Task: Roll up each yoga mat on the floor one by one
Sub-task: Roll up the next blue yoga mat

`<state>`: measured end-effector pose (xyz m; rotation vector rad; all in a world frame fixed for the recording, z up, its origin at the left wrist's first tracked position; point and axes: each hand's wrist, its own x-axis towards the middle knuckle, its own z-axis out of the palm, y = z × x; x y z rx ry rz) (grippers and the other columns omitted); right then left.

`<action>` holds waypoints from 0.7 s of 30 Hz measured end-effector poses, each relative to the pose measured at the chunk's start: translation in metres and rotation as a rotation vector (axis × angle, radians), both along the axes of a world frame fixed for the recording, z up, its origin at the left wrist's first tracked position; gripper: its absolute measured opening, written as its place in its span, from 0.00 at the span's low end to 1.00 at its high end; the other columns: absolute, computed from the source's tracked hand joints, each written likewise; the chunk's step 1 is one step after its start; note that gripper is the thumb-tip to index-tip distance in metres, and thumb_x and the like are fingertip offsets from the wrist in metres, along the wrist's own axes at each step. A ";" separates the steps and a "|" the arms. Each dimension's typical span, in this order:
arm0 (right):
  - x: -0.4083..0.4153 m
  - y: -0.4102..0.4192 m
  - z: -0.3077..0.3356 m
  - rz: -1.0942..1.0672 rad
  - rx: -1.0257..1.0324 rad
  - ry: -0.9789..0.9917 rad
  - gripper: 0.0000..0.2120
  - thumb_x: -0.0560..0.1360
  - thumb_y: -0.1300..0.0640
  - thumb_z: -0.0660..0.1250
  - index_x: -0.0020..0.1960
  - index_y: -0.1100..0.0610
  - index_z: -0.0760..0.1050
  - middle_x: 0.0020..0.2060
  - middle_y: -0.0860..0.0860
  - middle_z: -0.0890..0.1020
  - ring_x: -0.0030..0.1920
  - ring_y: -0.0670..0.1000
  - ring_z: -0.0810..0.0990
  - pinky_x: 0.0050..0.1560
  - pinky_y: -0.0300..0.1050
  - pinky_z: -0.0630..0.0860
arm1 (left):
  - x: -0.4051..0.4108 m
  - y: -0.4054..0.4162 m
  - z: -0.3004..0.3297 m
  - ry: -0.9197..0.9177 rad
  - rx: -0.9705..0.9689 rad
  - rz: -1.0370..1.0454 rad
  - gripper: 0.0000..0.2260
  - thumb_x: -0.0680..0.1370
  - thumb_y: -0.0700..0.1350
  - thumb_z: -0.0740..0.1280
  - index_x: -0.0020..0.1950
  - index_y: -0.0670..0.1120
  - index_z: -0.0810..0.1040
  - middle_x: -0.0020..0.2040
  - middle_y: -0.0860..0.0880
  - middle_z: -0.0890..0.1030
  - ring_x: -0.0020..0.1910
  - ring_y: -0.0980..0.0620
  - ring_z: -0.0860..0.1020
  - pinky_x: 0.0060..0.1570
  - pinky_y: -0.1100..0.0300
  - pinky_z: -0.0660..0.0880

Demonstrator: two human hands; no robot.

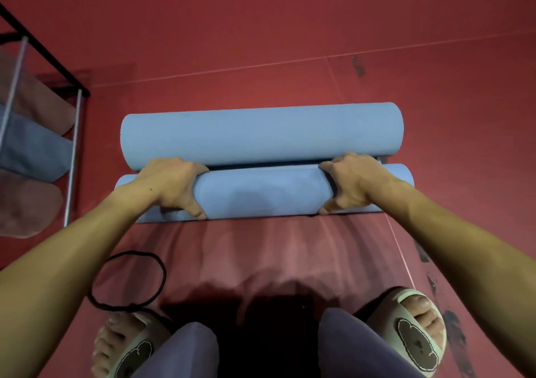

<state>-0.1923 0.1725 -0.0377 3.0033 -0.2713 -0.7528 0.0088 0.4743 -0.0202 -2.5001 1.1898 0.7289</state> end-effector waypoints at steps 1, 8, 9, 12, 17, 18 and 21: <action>-0.004 0.001 0.001 -0.008 0.032 0.023 0.40 0.56 0.20 0.70 0.56 0.47 0.74 0.51 0.47 0.83 0.52 0.55 0.80 0.42 0.49 0.72 | -0.001 0.002 0.001 0.023 0.020 -0.004 0.38 0.53 0.77 0.74 0.60 0.64 0.77 0.41 0.60 0.82 0.43 0.54 0.79 0.42 0.53 0.77; -0.014 0.007 -0.006 -0.065 0.155 0.132 0.46 0.51 0.22 0.74 0.61 0.48 0.76 0.61 0.51 0.78 0.65 0.59 0.77 0.64 0.55 0.75 | -0.019 0.016 -0.008 0.100 0.020 -0.024 0.37 0.53 0.78 0.72 0.58 0.64 0.77 0.55 0.61 0.80 0.54 0.53 0.79 0.50 0.50 0.79; -0.011 0.006 -0.005 -0.039 0.111 0.155 0.51 0.50 0.19 0.71 0.66 0.47 0.76 0.71 0.57 0.71 0.75 0.64 0.67 0.74 0.59 0.67 | -0.017 0.014 -0.007 0.101 0.026 -0.034 0.40 0.52 0.79 0.72 0.60 0.65 0.78 0.66 0.57 0.76 0.63 0.50 0.76 0.59 0.47 0.78; -0.004 0.002 0.005 -0.051 0.029 0.197 0.61 0.49 0.15 0.67 0.78 0.39 0.66 0.81 0.63 0.32 0.80 0.70 0.31 0.81 0.69 0.42 | -0.005 0.002 -0.003 0.030 0.127 -0.103 0.51 0.53 0.80 0.74 0.74 0.65 0.73 0.85 0.40 0.39 0.84 0.37 0.41 0.82 0.42 0.49; -0.001 -0.002 0.005 -0.094 0.118 0.212 0.60 0.58 0.20 0.74 0.83 0.38 0.55 0.81 0.58 0.29 0.81 0.66 0.31 0.81 0.68 0.44 | 0.009 -0.005 -0.006 0.131 0.194 -0.042 0.58 0.51 0.82 0.72 0.79 0.67 0.65 0.85 0.44 0.35 0.83 0.41 0.35 0.82 0.42 0.47; -0.001 -0.003 0.003 -0.093 0.137 0.213 0.60 0.59 0.21 0.74 0.84 0.39 0.54 0.82 0.57 0.29 0.82 0.65 0.31 0.82 0.68 0.45 | 0.011 -0.004 -0.008 0.143 0.184 -0.032 0.58 0.51 0.83 0.71 0.80 0.68 0.64 0.85 0.45 0.37 0.84 0.42 0.36 0.82 0.41 0.48; 0.002 -0.005 0.001 -0.108 0.202 0.232 0.58 0.64 0.26 0.76 0.85 0.41 0.51 0.82 0.53 0.31 0.83 0.62 0.33 0.82 0.66 0.48 | 0.015 0.002 -0.012 0.173 0.124 0.025 0.58 0.51 0.83 0.71 0.79 0.68 0.64 0.86 0.47 0.38 0.84 0.45 0.36 0.81 0.41 0.50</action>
